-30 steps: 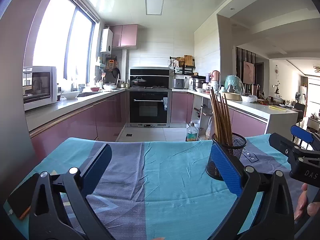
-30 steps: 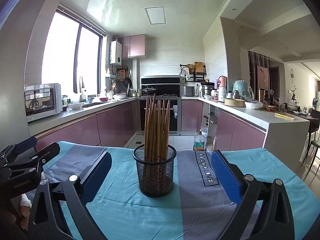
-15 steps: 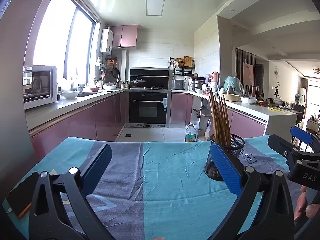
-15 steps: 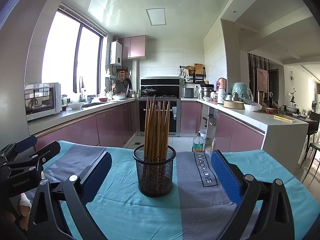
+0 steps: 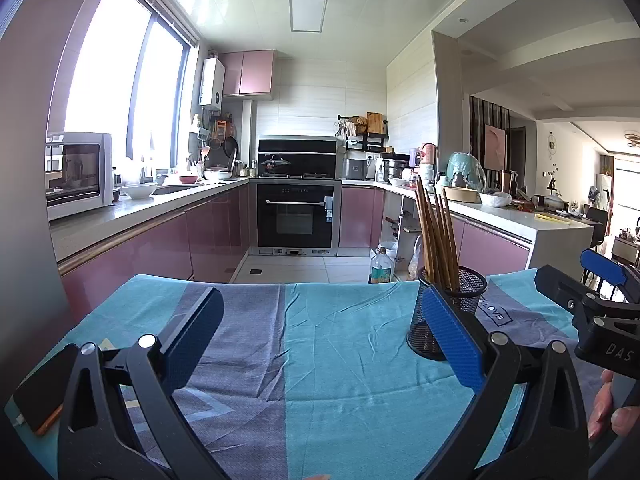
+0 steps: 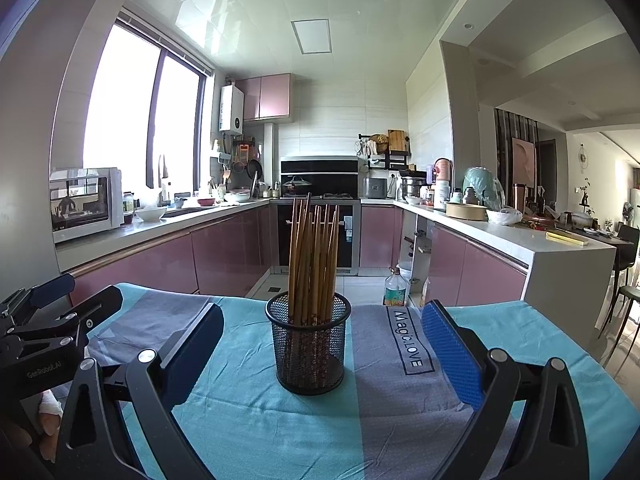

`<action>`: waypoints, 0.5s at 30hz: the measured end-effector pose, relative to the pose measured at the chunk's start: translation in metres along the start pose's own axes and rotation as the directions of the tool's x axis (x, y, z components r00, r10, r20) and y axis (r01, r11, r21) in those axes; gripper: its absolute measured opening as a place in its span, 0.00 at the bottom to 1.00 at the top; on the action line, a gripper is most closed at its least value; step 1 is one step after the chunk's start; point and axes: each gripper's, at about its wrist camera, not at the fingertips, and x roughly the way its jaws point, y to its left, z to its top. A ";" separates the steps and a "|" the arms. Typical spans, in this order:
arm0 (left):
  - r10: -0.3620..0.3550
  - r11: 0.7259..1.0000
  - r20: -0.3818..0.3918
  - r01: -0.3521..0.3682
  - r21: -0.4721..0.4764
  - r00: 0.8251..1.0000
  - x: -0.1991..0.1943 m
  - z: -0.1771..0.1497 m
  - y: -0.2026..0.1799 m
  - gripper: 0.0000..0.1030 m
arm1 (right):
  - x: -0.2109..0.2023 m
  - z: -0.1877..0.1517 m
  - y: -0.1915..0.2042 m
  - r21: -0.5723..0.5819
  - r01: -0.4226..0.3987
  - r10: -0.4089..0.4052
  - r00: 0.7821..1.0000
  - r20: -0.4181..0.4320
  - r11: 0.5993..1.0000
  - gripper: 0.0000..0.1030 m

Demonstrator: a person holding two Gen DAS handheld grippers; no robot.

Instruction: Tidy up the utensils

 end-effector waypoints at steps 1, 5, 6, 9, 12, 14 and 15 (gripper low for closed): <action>0.000 1.000 0.000 0.000 0.001 1.000 0.000 0.000 -0.001 0.95 | 0.000 0.000 0.000 -0.001 0.001 -0.001 1.000 0.001 1.000 0.93; 0.000 1.000 0.000 0.000 0.001 1.000 0.000 0.000 -0.002 0.95 | 0.000 0.000 0.000 0.001 0.001 -0.001 1.000 0.001 1.000 0.93; 0.000 1.000 0.001 0.000 0.001 1.000 -0.001 0.000 -0.002 0.95 | -0.001 0.000 0.000 0.002 0.000 0.000 1.000 0.001 1.000 0.93; -0.001 1.000 0.000 0.001 0.001 1.000 -0.001 -0.001 -0.002 0.95 | -0.001 0.000 -0.001 0.004 0.000 0.000 1.000 0.002 1.000 0.93; -0.002 1.000 0.001 0.002 -0.001 1.000 -0.001 -0.001 -0.002 0.95 | -0.001 0.000 -0.001 0.003 0.001 -0.001 1.000 0.000 1.000 0.93; -0.003 1.000 0.000 0.003 0.000 1.000 -0.001 -0.001 -0.004 0.95 | -0.001 0.000 -0.001 0.003 0.003 -0.003 1.000 0.001 1.000 0.93; -0.003 1.000 0.000 0.003 0.001 1.000 -0.001 -0.001 -0.004 0.95 | -0.001 -0.001 -0.001 0.002 0.004 -0.004 1.000 0.000 1.000 0.93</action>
